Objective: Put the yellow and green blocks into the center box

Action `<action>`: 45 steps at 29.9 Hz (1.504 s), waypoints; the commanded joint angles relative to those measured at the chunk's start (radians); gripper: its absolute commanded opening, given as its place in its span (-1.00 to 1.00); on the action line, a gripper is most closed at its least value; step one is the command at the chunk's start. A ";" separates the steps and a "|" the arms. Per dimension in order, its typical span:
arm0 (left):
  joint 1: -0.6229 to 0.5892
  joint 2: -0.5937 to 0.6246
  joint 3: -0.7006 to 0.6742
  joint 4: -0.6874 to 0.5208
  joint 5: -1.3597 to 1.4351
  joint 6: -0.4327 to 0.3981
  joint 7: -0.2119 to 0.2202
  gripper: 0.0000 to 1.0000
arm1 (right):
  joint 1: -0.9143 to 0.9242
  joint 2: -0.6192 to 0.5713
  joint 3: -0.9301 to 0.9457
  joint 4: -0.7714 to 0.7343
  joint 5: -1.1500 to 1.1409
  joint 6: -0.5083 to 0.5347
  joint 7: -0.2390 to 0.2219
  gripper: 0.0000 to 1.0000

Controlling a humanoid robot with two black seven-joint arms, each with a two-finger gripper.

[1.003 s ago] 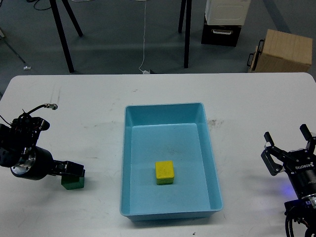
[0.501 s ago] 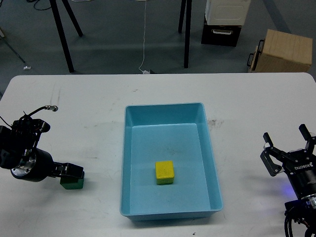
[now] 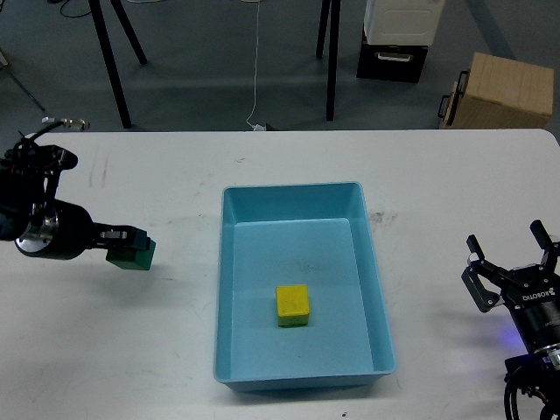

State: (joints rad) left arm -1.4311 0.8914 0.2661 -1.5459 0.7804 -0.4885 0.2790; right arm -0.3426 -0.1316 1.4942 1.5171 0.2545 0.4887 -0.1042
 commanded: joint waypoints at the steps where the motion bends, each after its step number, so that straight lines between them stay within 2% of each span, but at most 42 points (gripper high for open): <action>1: -0.149 -0.153 0.002 0.087 -0.176 0.000 -0.001 -1.00 | 0.000 0.000 0.005 0.002 0.000 0.000 0.000 0.97; 5: -0.166 -0.403 0.010 0.248 -0.193 0.000 -0.003 -1.00 | -0.003 -0.002 0.015 0.002 0.000 0.000 0.000 0.96; 9: -0.147 -0.624 0.044 0.329 -0.191 0.000 -0.003 -1.00 | -0.004 -0.002 0.021 0.000 0.000 0.000 0.001 0.97; 13: -0.147 -0.722 0.122 0.343 -0.190 0.000 -0.006 -0.99 | -0.012 -0.002 0.023 -0.006 0.000 0.000 0.001 0.97; 15: -0.150 -0.764 0.162 0.343 -0.185 0.000 -0.011 -0.91 | -0.013 -0.002 0.023 -0.009 0.000 0.000 0.001 0.97; 17: -0.150 -0.792 0.209 0.343 -0.185 0.000 -0.014 -0.78 | -0.015 -0.002 0.023 -0.012 0.000 0.000 0.003 0.97; 19: -0.150 -0.813 0.232 0.343 -0.184 0.000 -0.030 -0.56 | -0.016 -0.002 0.023 -0.014 0.000 0.000 0.001 0.97; 22: -0.149 -0.816 0.237 0.343 -0.184 0.000 -0.067 -0.05 | -0.018 -0.002 0.023 -0.014 0.000 0.000 0.003 0.97; 24: -0.150 -0.813 0.239 0.345 -0.184 0.000 -0.087 0.22 | -0.018 -0.002 0.023 -0.014 0.000 0.000 0.001 0.97; 25: -0.150 -0.810 0.239 0.345 -0.184 0.000 -0.096 0.49 | -0.018 -0.002 0.023 -0.014 0.000 0.000 0.001 0.97; 26: -0.152 -0.807 0.239 0.345 -0.184 0.000 -0.107 0.86 | -0.016 -0.002 0.023 -0.015 0.000 0.000 0.001 0.97; 27: -0.157 -0.804 0.239 0.345 -0.184 0.000 -0.118 1.00 | -0.015 -0.002 0.023 -0.017 0.000 0.000 0.001 0.97; 36: -0.206 -0.721 0.226 0.371 -0.196 0.000 -0.138 1.00 | -0.004 -0.002 0.017 -0.021 0.000 0.000 0.001 0.97; 38: -0.213 -0.672 0.199 0.372 -0.199 0.000 -0.168 1.00 | 0.000 -0.002 0.017 -0.021 0.000 0.000 0.001 0.97; 42: -0.196 -0.573 0.043 0.405 -0.225 0.000 -0.244 1.00 | 0.030 -0.002 0.015 -0.023 -0.001 0.000 0.001 0.97; 45: -0.132 -0.517 -0.150 0.412 -0.266 0.000 -0.254 1.00 | 0.062 -0.002 0.020 -0.044 -0.001 0.000 0.005 0.98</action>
State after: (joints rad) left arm -1.6194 0.3250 0.2799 -1.1422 0.5471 -0.4885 0.0384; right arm -0.3091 -0.1334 1.5105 1.4887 0.2538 0.4887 -0.1028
